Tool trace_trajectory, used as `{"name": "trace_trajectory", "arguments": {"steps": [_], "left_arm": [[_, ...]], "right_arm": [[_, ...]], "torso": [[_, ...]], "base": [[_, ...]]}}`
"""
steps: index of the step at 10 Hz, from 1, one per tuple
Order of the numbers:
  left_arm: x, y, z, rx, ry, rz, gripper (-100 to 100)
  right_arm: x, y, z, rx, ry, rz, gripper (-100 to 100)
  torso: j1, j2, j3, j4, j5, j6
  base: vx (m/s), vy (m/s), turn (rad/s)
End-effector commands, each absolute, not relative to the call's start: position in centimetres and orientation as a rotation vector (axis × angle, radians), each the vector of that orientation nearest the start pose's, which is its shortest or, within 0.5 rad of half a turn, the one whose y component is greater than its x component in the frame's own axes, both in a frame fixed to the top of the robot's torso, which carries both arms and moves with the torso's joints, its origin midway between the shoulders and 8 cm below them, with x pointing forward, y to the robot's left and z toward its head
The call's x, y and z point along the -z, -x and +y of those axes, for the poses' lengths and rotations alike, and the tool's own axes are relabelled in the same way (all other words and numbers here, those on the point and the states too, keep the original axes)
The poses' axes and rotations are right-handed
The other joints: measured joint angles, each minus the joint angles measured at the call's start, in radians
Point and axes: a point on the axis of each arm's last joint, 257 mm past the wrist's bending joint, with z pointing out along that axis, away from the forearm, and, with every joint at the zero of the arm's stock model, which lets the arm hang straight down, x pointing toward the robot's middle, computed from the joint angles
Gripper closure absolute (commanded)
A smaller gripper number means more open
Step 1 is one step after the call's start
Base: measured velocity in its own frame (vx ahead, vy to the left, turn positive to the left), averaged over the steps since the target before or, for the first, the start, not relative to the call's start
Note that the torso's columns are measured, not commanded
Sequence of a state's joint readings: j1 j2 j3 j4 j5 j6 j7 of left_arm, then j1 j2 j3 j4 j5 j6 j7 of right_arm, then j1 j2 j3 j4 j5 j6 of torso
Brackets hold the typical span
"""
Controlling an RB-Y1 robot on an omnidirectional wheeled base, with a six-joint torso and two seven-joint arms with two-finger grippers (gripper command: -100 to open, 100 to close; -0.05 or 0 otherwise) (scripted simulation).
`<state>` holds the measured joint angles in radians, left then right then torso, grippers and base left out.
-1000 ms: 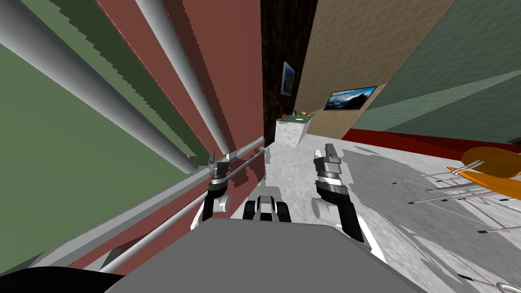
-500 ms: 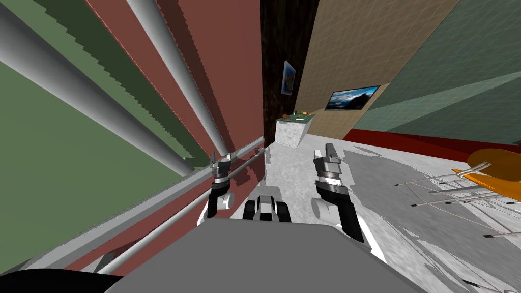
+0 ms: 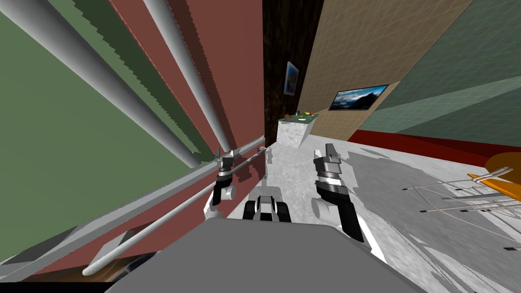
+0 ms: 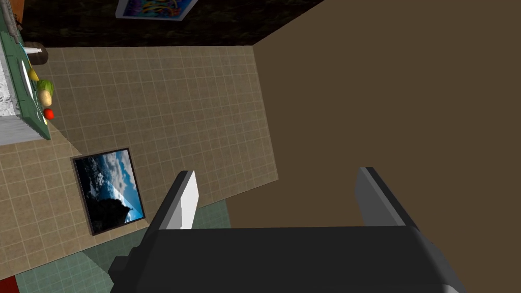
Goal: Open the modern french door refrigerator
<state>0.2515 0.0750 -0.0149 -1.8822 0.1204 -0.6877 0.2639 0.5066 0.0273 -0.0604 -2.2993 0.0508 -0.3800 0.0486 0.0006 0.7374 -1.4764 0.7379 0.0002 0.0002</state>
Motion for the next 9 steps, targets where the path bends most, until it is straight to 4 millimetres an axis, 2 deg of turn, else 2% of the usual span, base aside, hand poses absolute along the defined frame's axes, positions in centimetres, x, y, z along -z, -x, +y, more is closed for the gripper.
{"name": "trace_trajectory", "arguments": {"steps": [1, 2, 3, 6, 7, 8, 9], "left_arm": [[2.6, -42.6, 26.7, 1.719, 0.763, 0.517, -100], [3.0, -43.9, 27.0, 1.721, 0.775, 0.532, -100], [2.4, -44.3, 26.7, 1.733, 0.760, 0.525, -100], [2.6, -47.0, 27.1, 1.741, 0.775, 0.547, -100], [1.7, -47.6, 26.6, 1.756, 0.757, 0.539, -100], [2.1, -48.9, 27.0, 1.754, 0.772, 0.553, -100], [1.1, -49.3, 26.6, 1.768, 0.753, 0.543, -100]], "right_arm": [[-0.8, -35.5, -30.3, -1.134, -0.708, 0.698, 0], [-0.8, -35.5, -30.3, -1.134, -0.708, 0.698, 0], [-0.8, -35.5, -30.3, -1.134, -0.708, 0.698, 0], [-0.8, -35.5, -30.3, -1.134, -0.708, 0.698, 0], [-0.8, -35.5, -30.3, -1.134, -0.708, 0.698, 0], [-0.8, -35.5, -30.3, -1.134, -0.708, 0.698, 0], [-0.8, -35.5, -30.3, -1.134, -0.708, 0.698, 0]], "torso": [[-0.001, 0.000, 0.000, 0.000, 0.000, 0.000], [-0.001, 0.000, 0.000, 0.000, 0.000, 0.000], [-0.001, 0.001, 0.000, 0.000, 0.000, 0.000], [-0.001, 0.001, 0.000, 0.000, 0.000, 0.000], [0.000, 0.000, 0.000, 0.000, 0.000, 0.000], [-0.001, 0.000, 0.000, 0.000, 0.000, 0.001], [-0.001, 0.001, 0.000, 0.000, 0.000, 0.000]], "base": [[-0.046, -0.030, 0.050], [-0.050, -0.031, 0.105], [-0.046, -0.027, 0.054], [-0.054, -0.032, 0.077], [-0.045, -0.023, 0.062], [-0.063, -0.029, 0.122], [-0.053, -0.026, 0.043]]}}
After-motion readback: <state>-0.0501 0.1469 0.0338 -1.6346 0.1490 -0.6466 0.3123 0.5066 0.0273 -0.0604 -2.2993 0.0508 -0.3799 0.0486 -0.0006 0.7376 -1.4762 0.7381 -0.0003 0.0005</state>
